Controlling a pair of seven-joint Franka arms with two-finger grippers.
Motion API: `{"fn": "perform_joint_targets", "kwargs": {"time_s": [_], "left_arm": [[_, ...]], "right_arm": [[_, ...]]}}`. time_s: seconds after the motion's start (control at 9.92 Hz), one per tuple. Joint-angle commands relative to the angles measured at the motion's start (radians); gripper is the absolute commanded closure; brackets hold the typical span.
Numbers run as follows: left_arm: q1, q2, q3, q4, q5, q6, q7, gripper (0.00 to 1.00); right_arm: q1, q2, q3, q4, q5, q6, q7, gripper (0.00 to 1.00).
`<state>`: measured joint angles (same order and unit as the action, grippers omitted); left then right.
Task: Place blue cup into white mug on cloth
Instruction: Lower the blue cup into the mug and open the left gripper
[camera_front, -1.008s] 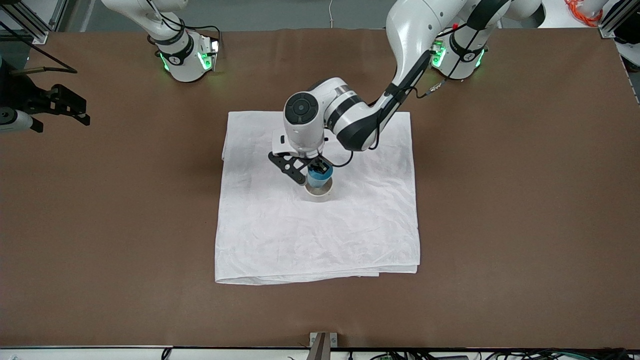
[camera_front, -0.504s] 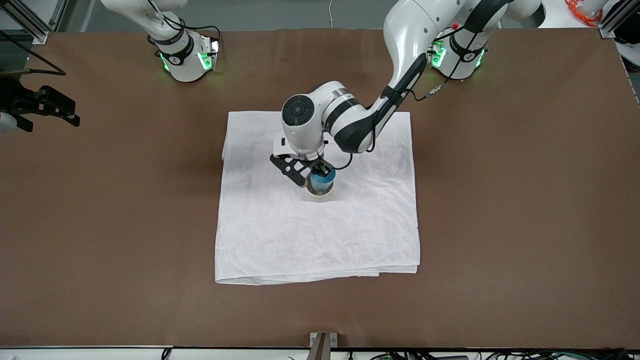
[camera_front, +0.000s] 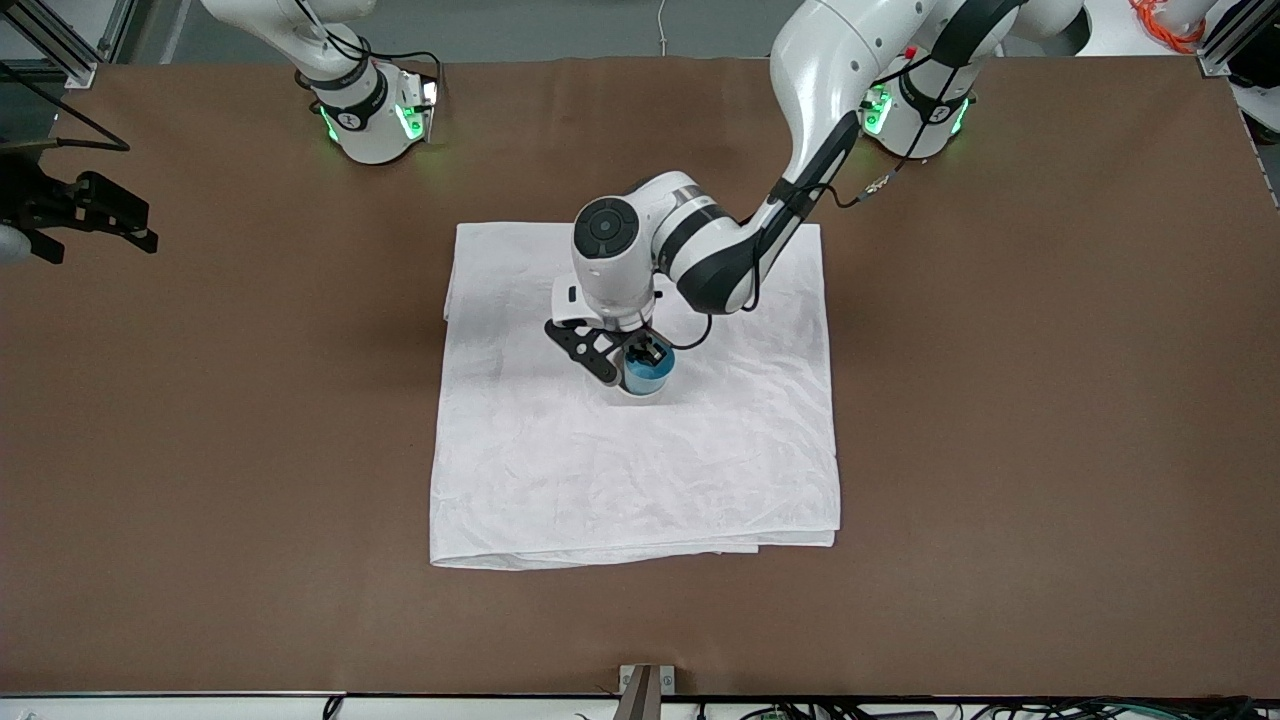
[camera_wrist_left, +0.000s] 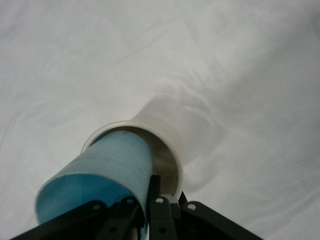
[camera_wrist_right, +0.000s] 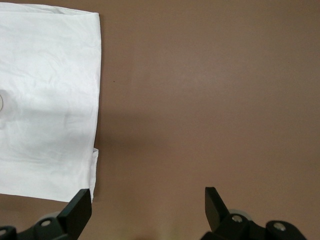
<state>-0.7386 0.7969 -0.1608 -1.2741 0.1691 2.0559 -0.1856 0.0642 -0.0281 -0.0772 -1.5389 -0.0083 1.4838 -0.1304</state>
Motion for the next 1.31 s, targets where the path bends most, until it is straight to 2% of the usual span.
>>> {"fn": "perform_joint_targets", "kwargs": {"time_s": [0.0,0.2,0.4,0.6,0.91,1.11,1.21], "left_arm": [[-0.013,0.018,0.010,0.021,0.015,0.012,0.000,0.92],[-0.015,0.021,0.010,0.021,0.013,0.012,-0.002,0.67],[-0.009,0.002,0.010,0.021,0.013,0.006,0.000,0.64],[0.004,-0.065,0.009,0.021,0.009,-0.026,0.000,0.64],[0.106,-0.181,0.007,0.019,0.001,-0.106,0.000,0.52],[0.236,-0.257,0.006,0.019,0.001,-0.186,0.000,0.34],[0.295,-0.286,0.006,0.019,0.003,-0.216,0.000,0.00]], "right_arm": [[0.006,0.000,-0.004,0.010,-0.021,-0.010,-0.001,0.00],[0.006,0.000,-0.006,0.010,-0.019,-0.010,0.000,0.00],[0.006,0.000,-0.004,0.011,-0.019,-0.002,0.000,0.00],[0.006,0.002,-0.006,0.013,-0.019,-0.002,0.000,0.00],[0.006,0.002,-0.006,0.013,-0.021,-0.002,0.000,0.00],[0.006,0.002,-0.004,0.013,-0.021,-0.002,0.000,0.00],[0.006,0.002,-0.006,0.013,-0.021,-0.003,0.000,0.00]]}}
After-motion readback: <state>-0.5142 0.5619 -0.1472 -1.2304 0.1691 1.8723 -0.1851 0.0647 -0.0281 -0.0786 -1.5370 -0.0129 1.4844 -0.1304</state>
